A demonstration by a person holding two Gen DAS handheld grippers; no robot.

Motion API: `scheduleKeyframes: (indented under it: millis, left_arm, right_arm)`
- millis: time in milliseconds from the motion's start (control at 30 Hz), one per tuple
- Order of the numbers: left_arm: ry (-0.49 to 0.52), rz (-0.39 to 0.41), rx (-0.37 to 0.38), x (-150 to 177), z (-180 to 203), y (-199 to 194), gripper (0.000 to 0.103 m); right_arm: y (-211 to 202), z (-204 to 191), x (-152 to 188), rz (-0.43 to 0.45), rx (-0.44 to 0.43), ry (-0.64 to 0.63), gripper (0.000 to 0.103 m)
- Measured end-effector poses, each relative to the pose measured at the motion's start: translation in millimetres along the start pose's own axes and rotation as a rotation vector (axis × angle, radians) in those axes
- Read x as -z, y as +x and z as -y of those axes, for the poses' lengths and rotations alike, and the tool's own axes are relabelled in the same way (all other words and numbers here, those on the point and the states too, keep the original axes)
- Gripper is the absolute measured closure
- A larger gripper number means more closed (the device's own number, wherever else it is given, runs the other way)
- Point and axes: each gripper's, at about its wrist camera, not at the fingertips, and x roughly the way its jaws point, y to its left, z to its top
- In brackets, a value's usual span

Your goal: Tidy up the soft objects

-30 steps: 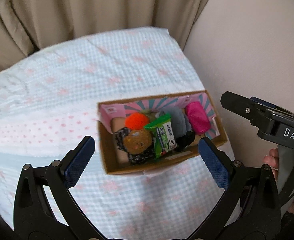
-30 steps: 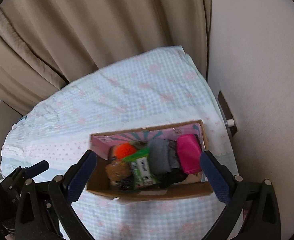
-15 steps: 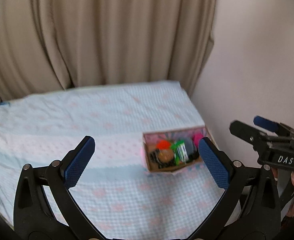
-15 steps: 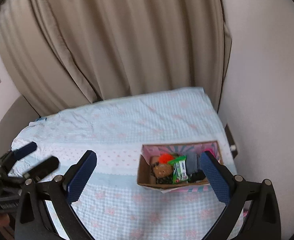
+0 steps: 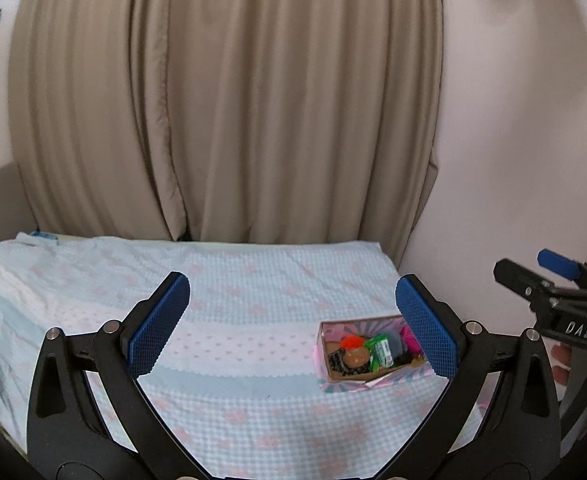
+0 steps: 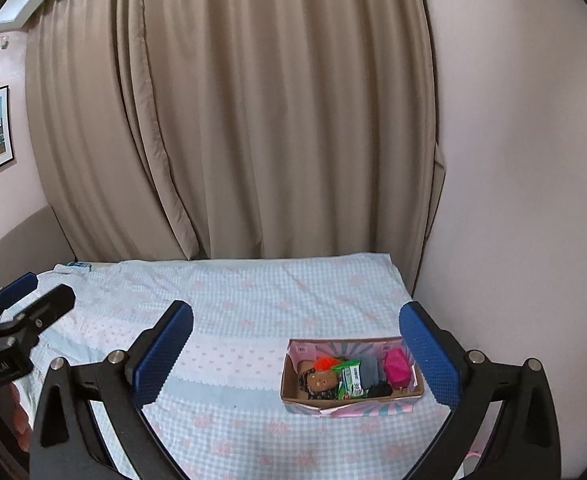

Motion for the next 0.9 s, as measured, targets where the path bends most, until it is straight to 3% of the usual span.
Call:
scheduleKeyframes:
  millis: [267,900]
  left_arm:
    - [-0.001,0.044,-0.003,-0.1,0.0,-23.0,0.0]
    - [0.007,0.039,-0.011,1.0,5.0,-20.7,0.0]
  right_arm:
    - [-12.1,-5.3,1.3,0.023,0.025,-0.01,0.0]
    - [-9.9,-3.2,1.2,0.025,0.03,0.001,0.0]
